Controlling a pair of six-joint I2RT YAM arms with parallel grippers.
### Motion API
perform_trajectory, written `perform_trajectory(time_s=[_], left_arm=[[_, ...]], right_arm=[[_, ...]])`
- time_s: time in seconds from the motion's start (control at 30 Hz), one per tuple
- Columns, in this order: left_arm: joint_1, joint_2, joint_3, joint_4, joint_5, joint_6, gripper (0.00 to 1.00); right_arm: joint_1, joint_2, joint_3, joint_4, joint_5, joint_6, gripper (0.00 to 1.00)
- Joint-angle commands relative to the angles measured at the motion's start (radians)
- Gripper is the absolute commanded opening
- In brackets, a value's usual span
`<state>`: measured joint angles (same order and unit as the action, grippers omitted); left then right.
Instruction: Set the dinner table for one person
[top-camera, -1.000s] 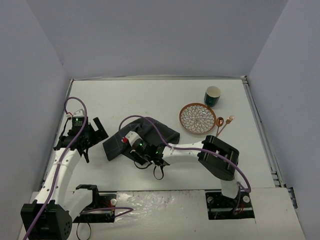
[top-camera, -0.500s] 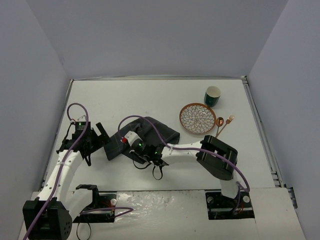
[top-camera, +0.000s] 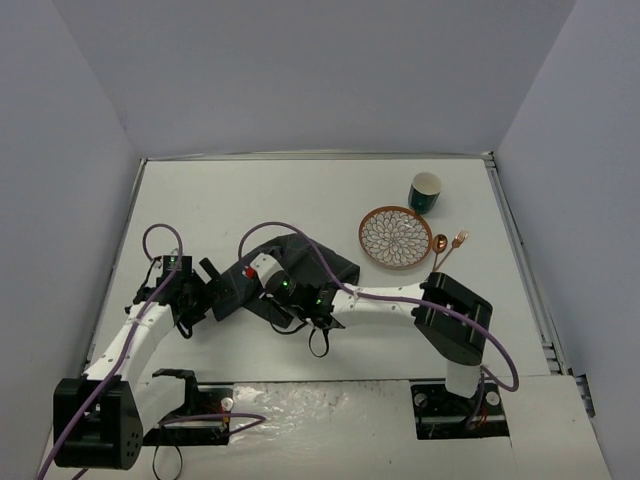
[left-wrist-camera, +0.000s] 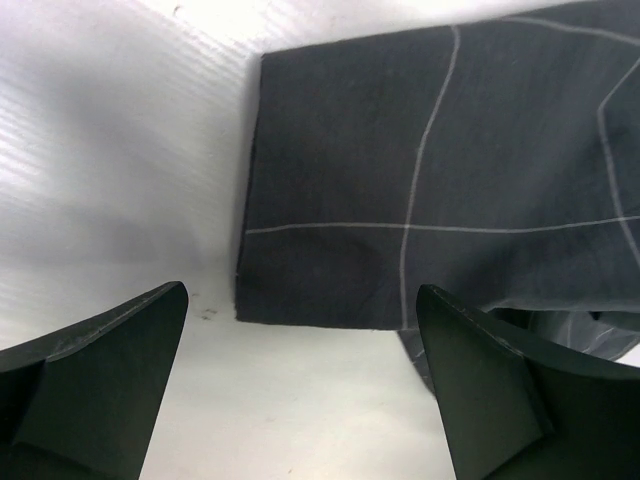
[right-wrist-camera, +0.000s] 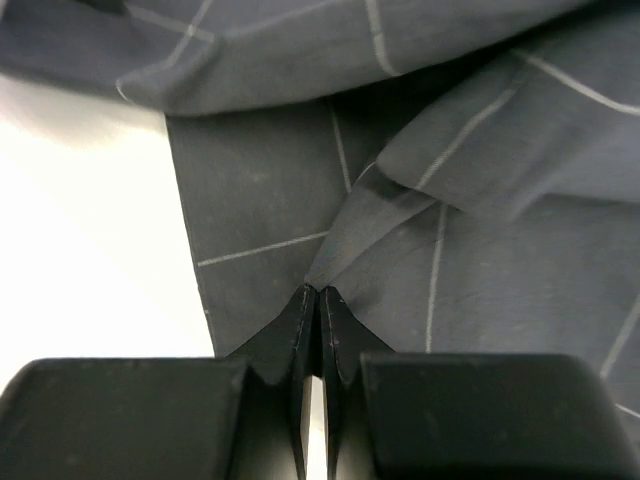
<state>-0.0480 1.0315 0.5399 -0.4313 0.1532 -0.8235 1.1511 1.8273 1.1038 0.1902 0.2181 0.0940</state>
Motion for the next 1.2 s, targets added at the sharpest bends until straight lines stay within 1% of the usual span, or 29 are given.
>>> perform_trajectory(time_s=[0.0,0.13,0.3,0.37,0.4,0.5,0.57,0.63,0.73,0.87,0.93,1.0,1.07,1.17], left_arm=[[-0.012,0.003,-0.015,0.088,-0.018,-0.080,0.96],[-0.014,-0.006,-0.043,0.084,-0.020,-0.109,0.92],[-0.016,-0.099,-0.050,0.043,-0.034,-0.097,0.91],[-0.016,-0.128,-0.019,0.001,-0.045,-0.056,0.91],[-0.016,-0.140,0.019,-0.041,-0.059,0.005,0.91],[-0.018,-0.153,0.064,-0.087,-0.078,0.102,0.91],[-0.028,-0.156,0.069,-0.086,-0.065,0.157,0.91],[-0.053,-0.152,0.040,-0.008,0.013,0.178,0.91],[-0.082,-0.151,-0.017,0.030,0.022,0.154,0.91],[-0.126,-0.193,-0.066,0.006,-0.056,0.069,0.89],[-0.136,-0.227,-0.079,-0.007,-0.095,0.051,0.89],[-0.141,-0.271,-0.090,-0.009,-0.133,0.063,0.89],[-0.146,-0.301,-0.096,-0.007,-0.182,0.089,0.86],[-0.162,-0.298,-0.110,0.029,-0.210,0.138,0.85]], right_arm=[[-0.011,-0.088,0.028,0.020,0.038,-0.013,0.00],[-0.018,-0.108,0.019,0.020,0.033,-0.008,0.00],[-0.033,-0.132,0.013,0.020,0.012,-0.004,0.00],[-0.037,-0.137,0.013,0.020,0.001,-0.003,0.00],[-0.046,-0.145,0.014,0.016,-0.024,-0.002,0.00],[-0.064,-0.161,0.013,0.013,-0.060,-0.002,0.00],[-0.083,-0.178,0.014,0.008,-0.088,0.001,0.00],[-0.099,-0.192,0.014,0.001,-0.115,0.004,0.00],[-0.119,-0.219,0.009,-0.003,-0.141,0.008,0.00],[-0.132,-0.251,-0.008,-0.002,-0.164,0.009,0.00],[-0.139,-0.257,-0.016,-0.001,-0.177,0.009,0.00],[-0.145,-0.260,-0.023,0.002,-0.191,0.009,0.00],[-0.148,-0.264,-0.034,0.012,-0.206,0.007,0.00],[-0.156,-0.274,-0.047,0.028,-0.241,0.008,0.00]])
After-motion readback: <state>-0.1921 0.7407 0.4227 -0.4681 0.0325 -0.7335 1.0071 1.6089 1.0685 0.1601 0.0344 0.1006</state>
